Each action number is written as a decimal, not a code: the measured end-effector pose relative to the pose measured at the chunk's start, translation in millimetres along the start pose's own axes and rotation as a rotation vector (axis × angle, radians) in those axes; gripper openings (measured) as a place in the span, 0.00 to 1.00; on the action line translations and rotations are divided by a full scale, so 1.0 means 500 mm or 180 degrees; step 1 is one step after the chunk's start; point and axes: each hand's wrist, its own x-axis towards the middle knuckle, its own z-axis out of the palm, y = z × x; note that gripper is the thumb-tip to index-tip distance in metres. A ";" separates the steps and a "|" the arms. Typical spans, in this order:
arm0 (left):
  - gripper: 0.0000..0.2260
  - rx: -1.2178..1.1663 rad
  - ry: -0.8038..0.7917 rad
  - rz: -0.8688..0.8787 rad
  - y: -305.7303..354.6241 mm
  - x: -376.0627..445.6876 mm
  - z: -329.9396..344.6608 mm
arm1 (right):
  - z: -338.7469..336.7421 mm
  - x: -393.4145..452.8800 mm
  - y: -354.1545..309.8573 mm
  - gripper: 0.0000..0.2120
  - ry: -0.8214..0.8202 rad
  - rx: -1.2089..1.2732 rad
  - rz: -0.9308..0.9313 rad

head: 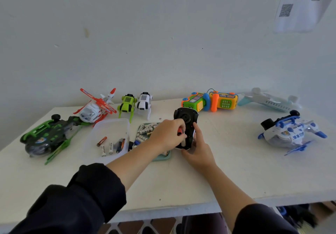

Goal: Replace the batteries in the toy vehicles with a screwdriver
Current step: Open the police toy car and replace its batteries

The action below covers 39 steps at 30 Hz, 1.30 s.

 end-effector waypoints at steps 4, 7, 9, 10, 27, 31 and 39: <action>0.02 0.0082 0.0730 -0.0395 -0.035 0.009 -0.074 | 0.003 0.003 0.003 0.43 -0.0009 0.0026 0.0034; 0.04 0.1185 0.0741 -0.0869 -0.101 0.011 -0.142 | 0.002 0.002 -0.001 0.43 -0.0049 0.0085 -0.0004; 0.02 0.1684 0.0437 -0.1313 -0.156 0.000 -0.165 | 0.002 0.000 -0.007 0.44 -0.0054 0.0162 0.0002; 0.04 0.1754 0.0240 -0.1514 -0.178 -0.009 -0.167 | 0.002 -0.001 -0.010 0.45 -0.0053 0.0177 0.0019; 0.11 0.2321 -0.1043 -0.1775 -0.162 -0.051 -0.111 | 0.001 0.000 -0.008 0.44 -0.0068 0.0114 0.0010; 0.11 0.1983 -0.1010 -0.1978 -0.190 -0.046 -0.144 | 0.003 0.003 -0.001 0.45 -0.0053 0.0183 -0.0002; 0.04 0.0156 -0.0587 -0.2275 -0.156 -0.013 -0.119 | 0.008 0.010 0.016 0.45 -0.0097 0.0401 -0.0058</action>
